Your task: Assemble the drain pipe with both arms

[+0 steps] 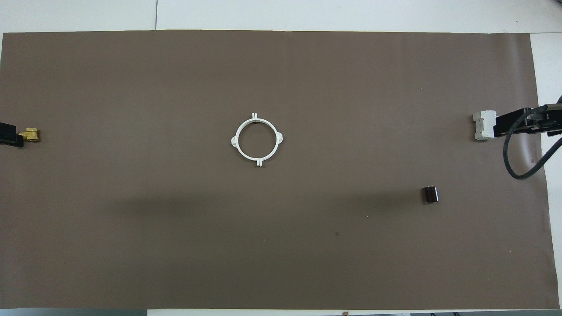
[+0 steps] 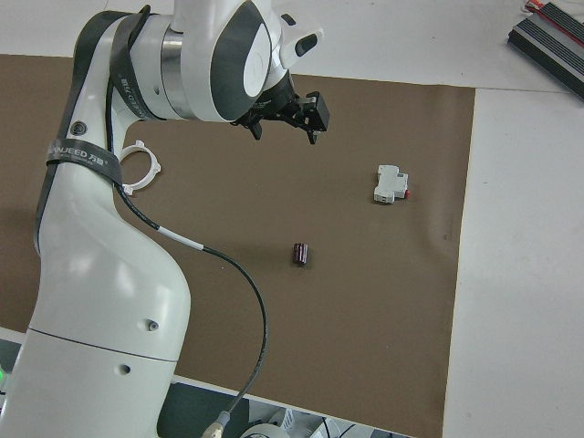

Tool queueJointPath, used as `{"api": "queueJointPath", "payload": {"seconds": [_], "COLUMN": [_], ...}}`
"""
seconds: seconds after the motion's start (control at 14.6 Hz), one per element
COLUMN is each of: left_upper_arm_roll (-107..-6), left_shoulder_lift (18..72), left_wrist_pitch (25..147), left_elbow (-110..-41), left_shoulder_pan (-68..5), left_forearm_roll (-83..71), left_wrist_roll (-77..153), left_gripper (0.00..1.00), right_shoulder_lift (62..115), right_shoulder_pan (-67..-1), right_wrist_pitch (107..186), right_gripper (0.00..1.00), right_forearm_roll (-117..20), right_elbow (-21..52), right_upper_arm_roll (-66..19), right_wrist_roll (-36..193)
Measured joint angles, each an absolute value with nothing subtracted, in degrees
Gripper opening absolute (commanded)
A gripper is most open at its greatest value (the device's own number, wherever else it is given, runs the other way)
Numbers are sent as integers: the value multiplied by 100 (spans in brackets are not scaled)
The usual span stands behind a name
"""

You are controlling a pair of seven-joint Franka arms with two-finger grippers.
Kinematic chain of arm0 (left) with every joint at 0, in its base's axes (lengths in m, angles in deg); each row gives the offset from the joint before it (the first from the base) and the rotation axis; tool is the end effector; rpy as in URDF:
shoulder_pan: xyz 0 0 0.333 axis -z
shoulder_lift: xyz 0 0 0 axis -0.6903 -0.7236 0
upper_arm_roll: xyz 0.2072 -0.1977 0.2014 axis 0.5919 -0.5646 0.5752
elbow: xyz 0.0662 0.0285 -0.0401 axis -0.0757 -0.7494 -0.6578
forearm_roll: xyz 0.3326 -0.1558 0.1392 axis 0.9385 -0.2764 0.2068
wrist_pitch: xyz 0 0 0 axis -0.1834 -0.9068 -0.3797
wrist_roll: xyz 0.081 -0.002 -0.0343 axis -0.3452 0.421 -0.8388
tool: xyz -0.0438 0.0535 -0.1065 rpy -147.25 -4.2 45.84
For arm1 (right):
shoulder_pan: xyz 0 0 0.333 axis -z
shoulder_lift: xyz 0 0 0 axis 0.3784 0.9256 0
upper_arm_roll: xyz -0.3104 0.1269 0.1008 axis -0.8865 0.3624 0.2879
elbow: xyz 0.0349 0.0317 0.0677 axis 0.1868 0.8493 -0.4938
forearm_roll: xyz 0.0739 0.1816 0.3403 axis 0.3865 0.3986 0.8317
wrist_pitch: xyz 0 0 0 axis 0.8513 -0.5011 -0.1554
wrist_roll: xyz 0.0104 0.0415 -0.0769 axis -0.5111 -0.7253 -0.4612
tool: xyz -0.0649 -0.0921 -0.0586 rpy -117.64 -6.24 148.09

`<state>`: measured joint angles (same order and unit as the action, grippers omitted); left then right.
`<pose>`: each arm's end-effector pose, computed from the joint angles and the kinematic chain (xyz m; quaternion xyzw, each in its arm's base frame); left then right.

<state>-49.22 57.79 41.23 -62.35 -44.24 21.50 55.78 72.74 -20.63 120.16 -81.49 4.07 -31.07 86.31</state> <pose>0.5385 0.0516 0.6204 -0.9996 -0.0218 0.0004 0.0163 0.5513 -0.0211 0.6308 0.9997 -0.0083 -0.0051 0.0211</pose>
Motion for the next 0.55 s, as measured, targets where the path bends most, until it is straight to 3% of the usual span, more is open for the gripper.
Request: {"api": "queueJointPath", "payload": {"seconds": [0.55], "left_upper_arm_roll": [-4961], "left_shoulder_lift": [5777], "left_wrist_pitch": [4029], "left_elbow": [-6235], "left_shoulder_pan": [-4409], "left_forearm_roll": [2150], "left_wrist_roll": [5907], "left_gripper": [100], "right_shoulder_lift": [7274], "right_shoulder_pan": [-2064], "right_wrist_pitch": [12016], "right_gripper": [100], "right_forearm_roll": [-7919], "right_elbow": [406], "right_upper_arm_roll": [-3104], "right_wrist_roll": [8631]}}
